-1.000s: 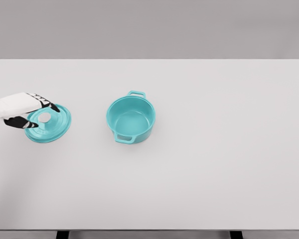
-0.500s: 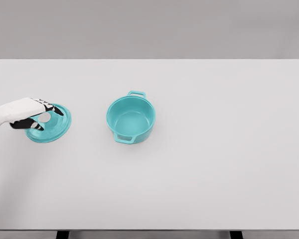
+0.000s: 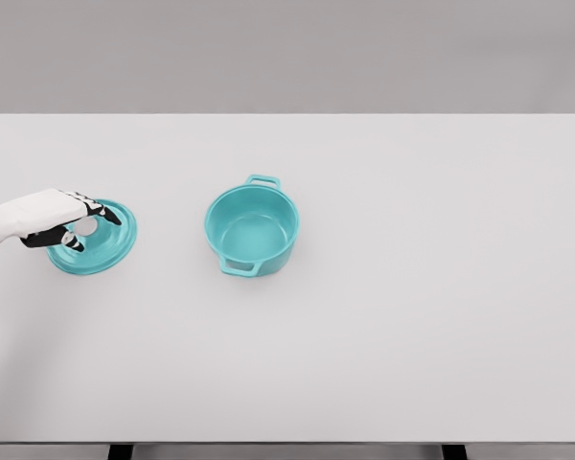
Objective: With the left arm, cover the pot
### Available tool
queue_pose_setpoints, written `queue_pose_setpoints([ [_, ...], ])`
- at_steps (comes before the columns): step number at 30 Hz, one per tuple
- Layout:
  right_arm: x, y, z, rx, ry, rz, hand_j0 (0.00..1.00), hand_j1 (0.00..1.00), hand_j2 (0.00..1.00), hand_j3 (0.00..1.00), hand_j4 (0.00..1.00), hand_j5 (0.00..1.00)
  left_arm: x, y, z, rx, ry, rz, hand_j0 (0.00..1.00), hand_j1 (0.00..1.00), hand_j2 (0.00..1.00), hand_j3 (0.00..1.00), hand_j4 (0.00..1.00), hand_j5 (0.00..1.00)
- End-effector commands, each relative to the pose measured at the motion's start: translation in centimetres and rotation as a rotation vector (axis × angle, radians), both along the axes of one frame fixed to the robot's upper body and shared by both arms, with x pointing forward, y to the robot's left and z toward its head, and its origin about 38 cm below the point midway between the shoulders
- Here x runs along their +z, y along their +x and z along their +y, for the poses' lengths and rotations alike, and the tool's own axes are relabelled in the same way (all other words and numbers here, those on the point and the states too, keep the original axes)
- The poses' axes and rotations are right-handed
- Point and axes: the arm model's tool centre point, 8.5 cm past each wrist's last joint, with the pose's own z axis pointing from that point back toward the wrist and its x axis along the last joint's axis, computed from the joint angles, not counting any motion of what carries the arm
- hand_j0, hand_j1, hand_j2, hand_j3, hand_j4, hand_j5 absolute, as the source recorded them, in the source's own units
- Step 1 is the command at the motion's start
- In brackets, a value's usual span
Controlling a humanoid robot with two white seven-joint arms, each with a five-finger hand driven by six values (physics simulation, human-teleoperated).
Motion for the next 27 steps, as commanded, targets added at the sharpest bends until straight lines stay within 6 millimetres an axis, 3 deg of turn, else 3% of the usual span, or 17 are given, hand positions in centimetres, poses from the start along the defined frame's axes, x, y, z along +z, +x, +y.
queue_pose_setpoints([
  [1, 0.0, -0.01, 0.01, 0.0, 0.0, 0.0, 1.0, 1.0, 1.0, 1.0, 1.0, 1.0, 0.15, -0.03, 0.11, -0.001, 0.008, -0.003, 0.72, 0.72, 0.72, 0.72, 0.72, 0.72],
  [15, 0.0, -0.01, 0.01, 0.0, 0.0, 0.0, 1.0, 1.0, 1.0, 1.0, 1.0, 1.0, 0.29, -0.11, 0.35, 0.001, 0.01, -0.003, 0.58, 0.58, 0.58, 0.58, 0.58, 0.58],
  [27, 0.0, -0.01, 0.01, 0.0, 0.0, 0.0, 1.0, 1.0, 1.0, 1.0, 1.0, 1.0, 0.24, -0.15, 0.35, 0.001, 0.009, -0.001, 0.52, 0.52, 0.52, 0.52, 0.52, 0.52],
])
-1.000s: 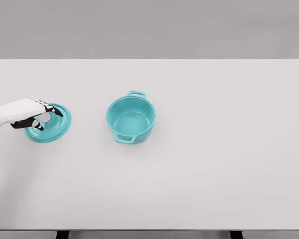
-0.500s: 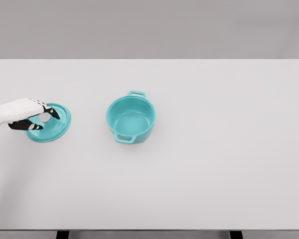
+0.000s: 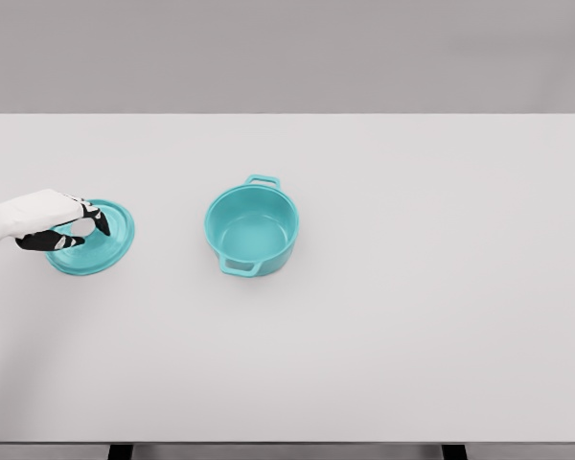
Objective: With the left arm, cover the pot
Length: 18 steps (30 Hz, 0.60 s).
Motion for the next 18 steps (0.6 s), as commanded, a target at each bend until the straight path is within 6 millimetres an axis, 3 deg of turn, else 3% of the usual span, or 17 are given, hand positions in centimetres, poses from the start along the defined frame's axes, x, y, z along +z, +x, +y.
queue_pose_setpoints([
  [1, 0.0, 0.0, 0.0, 0.0, 0.0, 0.0, 1.0, 1.0, 1.0, 1.0, 1.0, 1.0, 0.1, 0.0, 0.0, 0.003, -0.007, -0.001, 0.52, 0.52, 0.52, 0.52, 0.52, 0.52],
  [7, 0.0, 0.0, 0.0, 0.0, 0.0, 0.0, 1.0, 1.0, 1.0, 1.0, 1.0, 1.0, 0.5, 0.1, -0.2, -0.003, -0.013, -0.011, 0.48, 0.48, 0.48, 0.48, 0.48, 0.48],
  [18, 0.0, 0.0, 0.0, 0.0, 0.0, 0.0, 1.0, 1.0, 1.0, 1.0, 1.0, 1.0, 3.1, -0.1, -0.6, -0.051, 0.03, -0.065, 0.47, 0.47, 0.47, 0.47, 0.47, 0.47],
])
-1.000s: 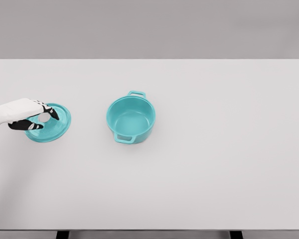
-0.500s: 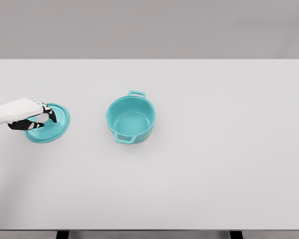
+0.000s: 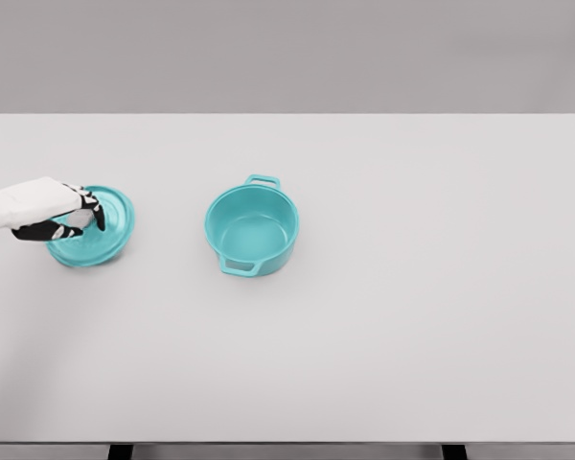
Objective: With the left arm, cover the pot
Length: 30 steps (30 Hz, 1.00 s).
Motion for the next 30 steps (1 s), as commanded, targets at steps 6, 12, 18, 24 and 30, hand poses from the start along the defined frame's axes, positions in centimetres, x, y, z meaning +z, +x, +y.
queue_pose_setpoints([
  [6, 0.0, 0.0, 0.0, 0.0, 0.0, 0.0, 1.0, 1.0, 1.0, 1.0, 1.0, 1.0, 2.0, -0.5, 0.1, -0.027, 0.018, -0.031, 0.47, 0.47, 0.47, 0.47, 0.47, 0.47],
  [12, 0.0, 0.0, 0.0, 0.0, 0.0, 0.0, 1.0, 1.0, 1.0, 1.0, 1.0, 1.0, 3.0, -0.7, -0.5, -0.055, 0.02, -0.051, 0.47, 0.47, 0.47, 0.47, 0.47, 0.47],
  [18, 0.0, 0.0, 0.0, 0.0, 0.0, 0.0, 1.0, 1.0, 1.0, 1.0, 1.0, 1.0, 4.1, -1.1, -1.7, -0.101, 0.037, -0.083, 0.47, 0.47, 0.47, 0.47, 0.47, 0.47],
  [24, 0.0, 0.0, 0.0, 0.0, 0.0, 0.0, 1.0, 1.0, 1.0, 1.0, 1.0, 1.0, 4.9, -1.4, -2.9, -0.139, 0.035, -0.108, 0.47, 0.47, 0.47, 0.47, 0.47, 0.47],
  [30, 0.0, 0.0, 0.0, -0.001, 0.0, 0.0, 1.0, 1.0, 1.0, 1.0, 1.0, 1.0, 5.1, -1.6, -4.3, -0.175, 0.03, -0.124, 0.46, 0.46, 0.46, 0.46, 0.46, 0.46],
])
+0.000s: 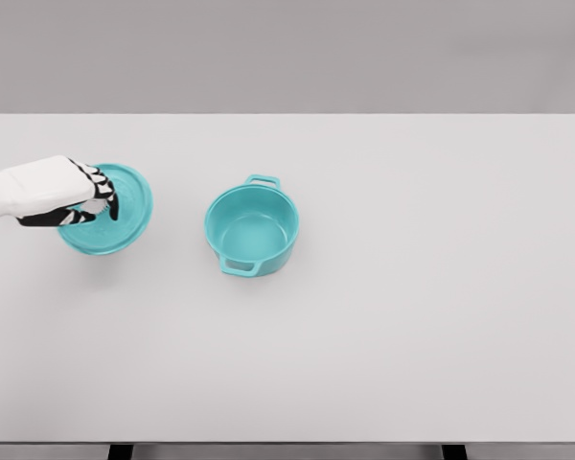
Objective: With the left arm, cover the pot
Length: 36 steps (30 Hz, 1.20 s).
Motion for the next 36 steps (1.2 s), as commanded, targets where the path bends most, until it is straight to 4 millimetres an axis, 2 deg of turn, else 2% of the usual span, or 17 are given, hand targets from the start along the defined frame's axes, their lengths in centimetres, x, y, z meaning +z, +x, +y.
queue_pose_setpoints([
  [1, 0.0, 0.0, 0.0, 0.001, 0.0, 0.0, 1.0, 1.0, 1.0, 1.0, 1.0, 1.0, -0.1, -0.1, -0.7, -0.018, -0.005, 0.004, 0.46, 0.46, 0.46, 0.46, 0.46, 0.46],
  [13, 0.0, 0.0, 0.0, 0.001, 0.0, 0.0, 1.0, 1.0, 1.0, 1.0, 1.0, 1.0, 0.5, -0.2, -3.2, -0.077, -0.036, -0.029, 0.46, 0.46, 0.46, 0.46, 0.46, 0.46],
  [18, 0.0, 0.0, 0.0, 0.001, 0.0, 0.0, 1.0, 1.0, 1.0, 1.0, 1.0, 1.0, 0.9, -0.1, -4.9, -0.11, -0.064, -0.054, 0.46, 0.46, 0.46, 0.46, 0.46, 0.46],
  [36, 0.0, 0.0, 0.0, 0.001, 0.0, 0.0, 1.0, 1.0, 1.0, 1.0, 1.0, 1.0, 0.6, 0.6, -9.3, -0.201, -0.11, -0.054, 0.47, 0.47, 0.47, 0.47, 0.47, 0.47],
])
